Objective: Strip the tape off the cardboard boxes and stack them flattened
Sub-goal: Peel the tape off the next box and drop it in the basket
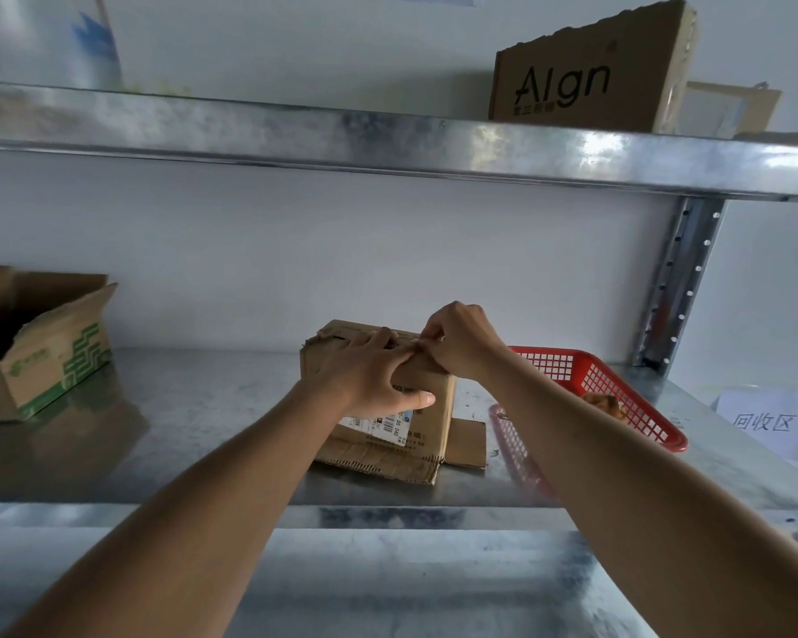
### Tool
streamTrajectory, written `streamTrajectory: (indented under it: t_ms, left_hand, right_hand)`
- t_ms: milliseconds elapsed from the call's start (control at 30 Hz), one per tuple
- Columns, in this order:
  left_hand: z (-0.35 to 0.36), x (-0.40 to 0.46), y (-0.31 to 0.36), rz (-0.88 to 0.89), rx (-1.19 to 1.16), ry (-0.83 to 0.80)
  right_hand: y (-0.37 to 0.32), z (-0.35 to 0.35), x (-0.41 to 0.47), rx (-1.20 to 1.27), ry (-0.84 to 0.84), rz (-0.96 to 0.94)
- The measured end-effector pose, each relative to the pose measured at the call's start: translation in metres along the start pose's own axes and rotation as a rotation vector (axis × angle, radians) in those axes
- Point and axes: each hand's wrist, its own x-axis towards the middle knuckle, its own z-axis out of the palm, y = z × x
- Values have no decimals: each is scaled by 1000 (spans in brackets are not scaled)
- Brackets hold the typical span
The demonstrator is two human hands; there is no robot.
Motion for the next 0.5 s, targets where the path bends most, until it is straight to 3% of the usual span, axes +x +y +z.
streamTrajectory:
  t_ms: [167, 267, 500]
  left_hand:
    - [-1, 5, -9, -30, -10, -27]
    - [-3, 5, -19, -38, -56, -28]
    - [-1, 30, 14, -41, 79, 58]
  right_hand:
    - [10, -6, -7, 117, 99, 125]
    - [33, -17, -21, 465, 259, 309]
    - [51, -5, -43, 1217, 303, 437]
